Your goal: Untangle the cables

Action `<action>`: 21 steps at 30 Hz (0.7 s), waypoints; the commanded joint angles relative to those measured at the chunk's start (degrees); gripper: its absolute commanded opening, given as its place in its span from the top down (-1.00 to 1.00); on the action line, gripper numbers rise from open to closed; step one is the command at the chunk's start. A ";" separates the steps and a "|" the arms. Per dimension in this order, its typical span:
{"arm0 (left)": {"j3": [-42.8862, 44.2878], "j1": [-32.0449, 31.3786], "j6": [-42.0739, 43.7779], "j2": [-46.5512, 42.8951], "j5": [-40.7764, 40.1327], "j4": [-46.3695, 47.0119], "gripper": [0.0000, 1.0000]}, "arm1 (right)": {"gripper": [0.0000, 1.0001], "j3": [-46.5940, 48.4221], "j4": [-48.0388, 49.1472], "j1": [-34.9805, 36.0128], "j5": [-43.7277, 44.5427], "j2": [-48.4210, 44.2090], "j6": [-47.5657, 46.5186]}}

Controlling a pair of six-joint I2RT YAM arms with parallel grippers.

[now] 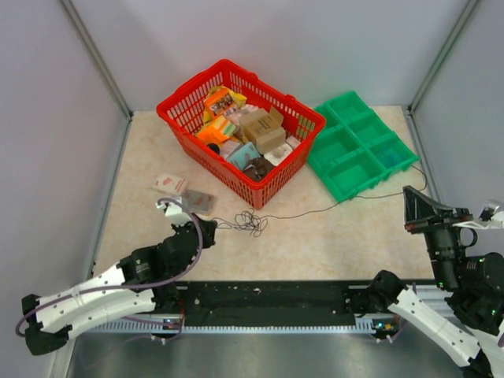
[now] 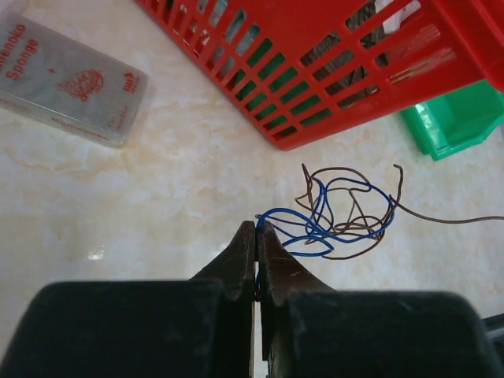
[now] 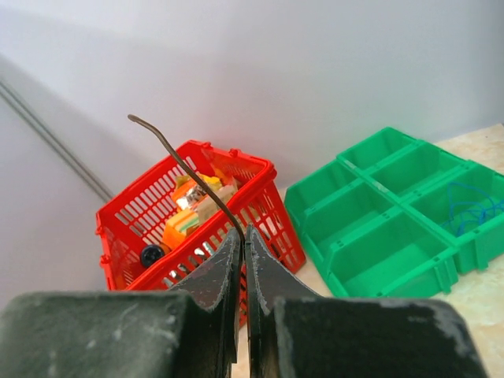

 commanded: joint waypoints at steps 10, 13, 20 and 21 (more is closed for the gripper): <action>-0.88 0.20 3.65 1.26 0.94 1.00 1.00 | 1.00 2.07 3.81 -0.23 -7.79 3.92 0.06; -0.26 0.20 3.03 2.41 0.58 0.02 1.00 | 1.00 3.30 3.64 -0.23 -7.26 3.48 -1.44; -3.08 0.91 12.96 10.47 21.64 22.67 0.14 | 1.00 1.37 3.28 -0.23 -11.38 4.62 2.34; -2.29 0.99 13.40 13.89 24.46 24.52 0.11 | 1.00 1.29 3.46 -0.23 -11.91 4.88 2.86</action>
